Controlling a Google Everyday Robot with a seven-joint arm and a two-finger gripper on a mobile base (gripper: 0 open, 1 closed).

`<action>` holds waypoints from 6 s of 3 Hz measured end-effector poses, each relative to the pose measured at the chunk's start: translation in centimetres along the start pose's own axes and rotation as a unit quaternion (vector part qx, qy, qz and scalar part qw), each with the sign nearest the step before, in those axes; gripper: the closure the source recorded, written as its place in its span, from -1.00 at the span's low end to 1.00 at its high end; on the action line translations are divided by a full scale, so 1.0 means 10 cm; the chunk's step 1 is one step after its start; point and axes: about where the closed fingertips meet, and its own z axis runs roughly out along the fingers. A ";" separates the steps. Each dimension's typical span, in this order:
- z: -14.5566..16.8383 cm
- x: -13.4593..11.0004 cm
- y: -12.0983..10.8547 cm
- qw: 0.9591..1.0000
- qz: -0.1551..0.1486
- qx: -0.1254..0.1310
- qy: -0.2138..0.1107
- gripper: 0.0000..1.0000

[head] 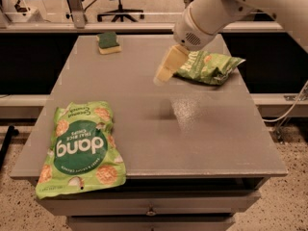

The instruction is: Move sponge near green jalapeno chip bag

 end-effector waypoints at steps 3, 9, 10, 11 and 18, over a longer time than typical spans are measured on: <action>1.01 -0.70 -1.22 0.983 0.108 0.068 -0.134 -1.00; 2.28 -1.19 -1.58 0.968 0.174 0.069 -0.167 -0.66; 2.35 -1.24 -1.55 0.970 0.166 0.061 -0.167 -0.20; 2.38 -1.23 -1.54 0.970 0.165 0.060 -0.168 0.27; 0.13 1.02 -0.57 0.917 0.292 0.224 -0.154 1.00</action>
Offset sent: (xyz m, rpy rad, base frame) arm 0.2012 0.0654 -0.0009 0.3798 -0.1392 -0.2256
